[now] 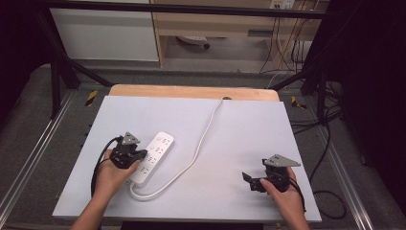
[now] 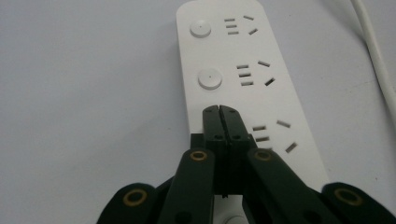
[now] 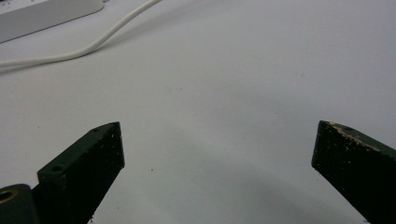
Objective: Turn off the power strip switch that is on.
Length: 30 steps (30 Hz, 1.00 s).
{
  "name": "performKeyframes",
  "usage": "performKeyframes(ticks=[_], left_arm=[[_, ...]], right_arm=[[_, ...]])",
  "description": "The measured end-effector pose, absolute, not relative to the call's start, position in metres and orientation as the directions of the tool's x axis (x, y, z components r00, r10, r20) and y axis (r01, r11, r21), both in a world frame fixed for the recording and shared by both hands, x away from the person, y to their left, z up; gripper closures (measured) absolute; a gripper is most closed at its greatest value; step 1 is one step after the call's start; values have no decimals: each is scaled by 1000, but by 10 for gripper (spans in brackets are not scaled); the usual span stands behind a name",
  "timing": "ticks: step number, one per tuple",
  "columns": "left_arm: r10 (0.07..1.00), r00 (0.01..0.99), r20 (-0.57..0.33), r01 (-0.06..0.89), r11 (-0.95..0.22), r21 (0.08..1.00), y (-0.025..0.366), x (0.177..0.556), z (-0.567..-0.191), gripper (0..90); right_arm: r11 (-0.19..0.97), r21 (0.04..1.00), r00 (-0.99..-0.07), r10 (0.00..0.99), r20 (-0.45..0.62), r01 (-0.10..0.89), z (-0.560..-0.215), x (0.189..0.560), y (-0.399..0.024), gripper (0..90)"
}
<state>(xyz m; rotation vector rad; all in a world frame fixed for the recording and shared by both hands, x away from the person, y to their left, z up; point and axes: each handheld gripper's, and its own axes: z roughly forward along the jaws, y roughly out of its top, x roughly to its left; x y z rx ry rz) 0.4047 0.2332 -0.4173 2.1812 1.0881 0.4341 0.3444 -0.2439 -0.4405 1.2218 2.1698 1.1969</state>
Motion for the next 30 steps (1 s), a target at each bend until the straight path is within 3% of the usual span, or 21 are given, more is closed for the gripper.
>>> performKeyframes(ticks=[30], left_arm=[[805,593,-12,575,-414,705,234,404,-417,900]], right_arm=[[262,819,-551,831,78,511,-441,344,-243,32]])
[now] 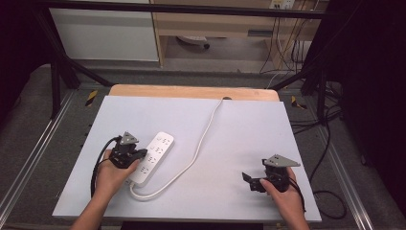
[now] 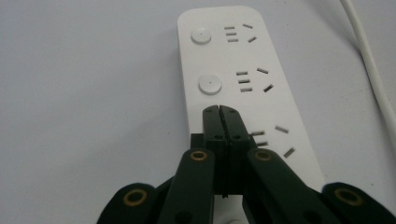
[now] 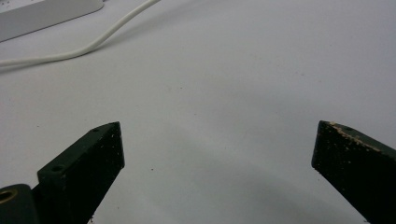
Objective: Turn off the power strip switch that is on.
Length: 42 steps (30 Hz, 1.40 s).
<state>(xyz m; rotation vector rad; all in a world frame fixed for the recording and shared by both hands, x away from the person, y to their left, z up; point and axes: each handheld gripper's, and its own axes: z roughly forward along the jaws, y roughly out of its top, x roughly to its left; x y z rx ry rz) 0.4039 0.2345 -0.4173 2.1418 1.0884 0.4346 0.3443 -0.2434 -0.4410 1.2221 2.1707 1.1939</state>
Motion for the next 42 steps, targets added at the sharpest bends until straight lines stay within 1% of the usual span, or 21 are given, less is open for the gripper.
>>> performKeyframes(ticks=[17,27,31,35,42], left_arm=[[809,588,11,563,-419,712,234,402,-417,900],[801,599,6,555,-420,718,233,402,-418,900],[796,605,6,538,-415,733,233,400,-420,900],[798,602,-26,528,-373,763,236,399,-418,900],[797,602,-45,502,-334,797,241,397,-412,900]], right_arm=[[255,822,-544,835,79,510,-441,344,-244,32],[254,823,-545,835,78,508,-441,344,-244,31],[253,825,-545,834,78,505,-440,344,-244,31],[252,825,-545,835,80,506,-440,344,-245,31],[254,824,-545,835,77,506,-440,344,-244,31]])
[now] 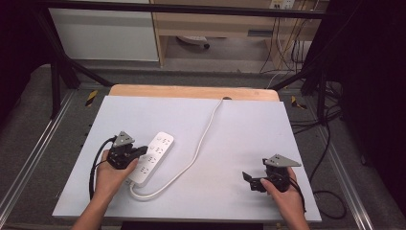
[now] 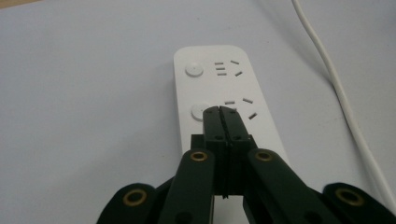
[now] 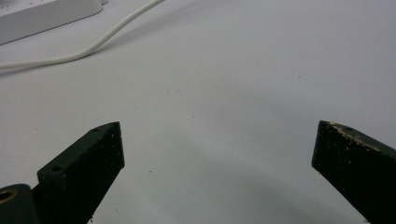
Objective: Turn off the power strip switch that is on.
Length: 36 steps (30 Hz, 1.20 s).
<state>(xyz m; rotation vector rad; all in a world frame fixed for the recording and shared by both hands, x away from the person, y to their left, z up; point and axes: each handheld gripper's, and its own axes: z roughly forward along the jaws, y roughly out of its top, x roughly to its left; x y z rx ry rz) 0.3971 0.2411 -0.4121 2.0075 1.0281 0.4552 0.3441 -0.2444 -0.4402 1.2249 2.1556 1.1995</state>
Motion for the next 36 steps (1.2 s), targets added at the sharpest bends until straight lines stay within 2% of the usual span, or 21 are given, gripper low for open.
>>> performKeyframes(ticks=[3,4,9,16,22,25,30,36], left_arm=[[799,600,-43,495,-328,804,243,397,-411,893],[801,597,-44,495,-324,806,243,397,-411,838],[805,592,-42,472,-304,828,244,395,-408,781],[806,589,-60,448,-264,854,249,396,-407,579],[798,585,-148,437,-156,886,257,397,-408,434],[806,571,-156,422,-125,898,260,397,-405,346],[839,532,-119,391,-119,913,260,394,-402,199],[858,506,-90,358,-114,927,260,392,-399,111]], right_arm=[[254,824,-545,835,78,506,-440,344,-245,31],[253,825,-545,835,78,506,-440,344,-245,31],[253,824,-545,835,79,507,-440,344,-244,31],[254,825,-545,835,77,505,-440,344,-245,31],[255,824,-545,835,76,505,-440,344,-245,31],[253,825,-545,835,78,505,-440,344,-245,31],[256,824,-546,835,76,506,-440,344,-244,31],[256,823,-546,834,76,507,-441,344,-244,31]])
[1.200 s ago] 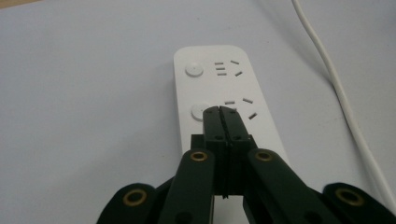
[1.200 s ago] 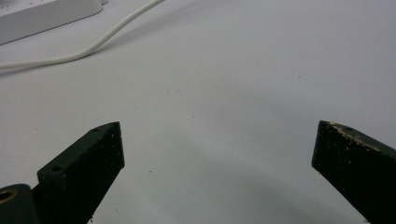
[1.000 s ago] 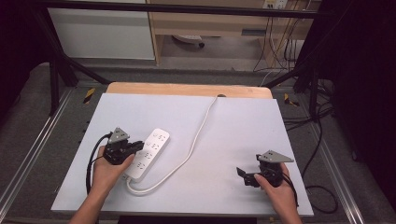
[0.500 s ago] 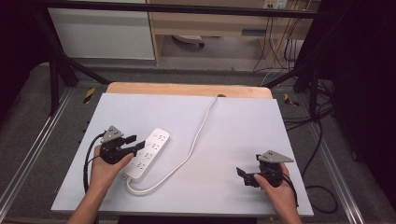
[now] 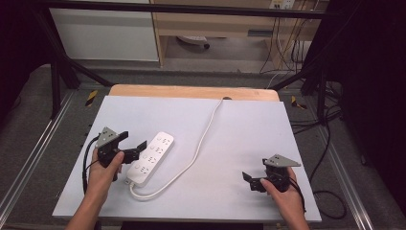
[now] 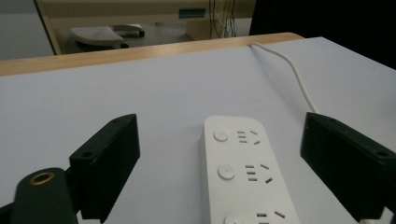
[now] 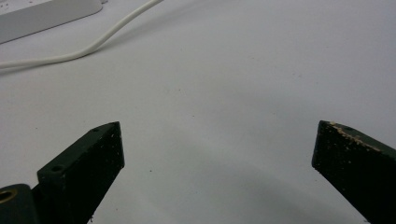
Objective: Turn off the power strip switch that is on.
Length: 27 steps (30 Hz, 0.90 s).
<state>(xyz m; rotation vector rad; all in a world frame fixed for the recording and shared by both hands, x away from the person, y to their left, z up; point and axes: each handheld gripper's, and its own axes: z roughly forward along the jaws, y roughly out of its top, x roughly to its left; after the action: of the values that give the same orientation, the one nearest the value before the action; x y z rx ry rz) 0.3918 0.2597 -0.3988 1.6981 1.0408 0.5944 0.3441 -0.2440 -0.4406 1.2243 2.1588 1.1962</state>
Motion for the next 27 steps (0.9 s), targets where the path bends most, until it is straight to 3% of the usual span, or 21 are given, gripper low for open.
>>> performKeyframes(ticks=[27], left_arm=[[870,483,-101,294,-52,954,282,368,-384,66]], right_arm=[[250,830,-543,836,75,499,-440,344,-243,31]])
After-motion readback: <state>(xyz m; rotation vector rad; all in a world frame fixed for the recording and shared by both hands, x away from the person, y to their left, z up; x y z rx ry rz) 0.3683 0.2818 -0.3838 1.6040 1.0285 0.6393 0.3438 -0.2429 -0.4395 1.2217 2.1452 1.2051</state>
